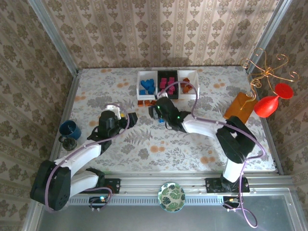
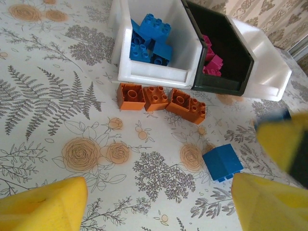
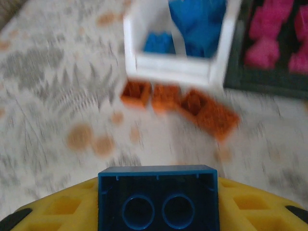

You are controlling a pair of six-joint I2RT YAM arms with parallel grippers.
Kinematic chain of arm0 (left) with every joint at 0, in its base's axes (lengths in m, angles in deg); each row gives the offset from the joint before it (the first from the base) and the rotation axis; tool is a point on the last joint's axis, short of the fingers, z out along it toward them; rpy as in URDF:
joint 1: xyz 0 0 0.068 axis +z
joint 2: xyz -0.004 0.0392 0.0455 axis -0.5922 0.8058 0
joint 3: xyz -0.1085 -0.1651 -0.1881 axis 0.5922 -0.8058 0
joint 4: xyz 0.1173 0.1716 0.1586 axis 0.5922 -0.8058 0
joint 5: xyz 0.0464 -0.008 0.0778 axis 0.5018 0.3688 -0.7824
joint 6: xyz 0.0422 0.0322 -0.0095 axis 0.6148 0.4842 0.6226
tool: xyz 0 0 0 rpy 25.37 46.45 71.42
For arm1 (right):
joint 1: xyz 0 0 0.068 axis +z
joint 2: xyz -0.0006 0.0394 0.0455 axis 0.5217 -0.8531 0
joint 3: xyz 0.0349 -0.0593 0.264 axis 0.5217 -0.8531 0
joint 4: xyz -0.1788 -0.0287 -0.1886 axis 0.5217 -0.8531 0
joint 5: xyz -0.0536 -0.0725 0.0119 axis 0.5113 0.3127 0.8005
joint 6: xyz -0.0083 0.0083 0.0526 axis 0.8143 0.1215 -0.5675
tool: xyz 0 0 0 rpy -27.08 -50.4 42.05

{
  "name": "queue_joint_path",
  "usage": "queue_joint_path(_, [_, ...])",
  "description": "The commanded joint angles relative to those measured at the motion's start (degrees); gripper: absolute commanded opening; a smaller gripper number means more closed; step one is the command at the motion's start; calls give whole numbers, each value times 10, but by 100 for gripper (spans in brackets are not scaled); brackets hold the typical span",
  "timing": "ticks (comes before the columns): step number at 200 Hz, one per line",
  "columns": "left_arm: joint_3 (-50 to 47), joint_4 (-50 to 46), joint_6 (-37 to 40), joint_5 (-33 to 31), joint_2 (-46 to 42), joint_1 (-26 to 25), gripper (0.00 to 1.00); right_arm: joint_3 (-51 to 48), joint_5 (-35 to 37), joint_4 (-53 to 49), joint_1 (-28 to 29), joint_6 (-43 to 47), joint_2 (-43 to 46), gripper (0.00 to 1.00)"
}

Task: Sort the legos into containers by color
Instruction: Place the lego in the container.

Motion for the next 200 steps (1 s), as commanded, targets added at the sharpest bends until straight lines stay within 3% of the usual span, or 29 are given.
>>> queue_joint_path(1, [-13,-15,-6,-10,-32,2,80,86,-49,19,-34,24,-74,48])
queue_joint_path(51, [-21,-60,-7,-12,-94,3,80,365,-82,-86,-84,54,-256,50])
queue_joint_path(72, [-22,-75,-10,-9,-114,1,80,457,-89,-142,-100,63,-302,57])
queue_joint_path(95, [-23,-82,-11,-6,-124,0,80,480,-95,-162,-105,78,-293,68])
queue_joint_path(114, [-23,-81,-12,-3,-120,0,81,438,-100,-156,-104,84,-247,73])
queue_joint_path(140, [-19,-74,-13,6,-111,-1,81,282,-107,-116,-97,86,-138,79])
queue_joint_path(173, [-23,-51,-13,12,-94,-5,81,64,-65,-87,-68,79,-13,85])
queue_joint_path(200, [-22,-13,3,50,-65,-6,82,-24,-21,-86,-42,71,28,87])
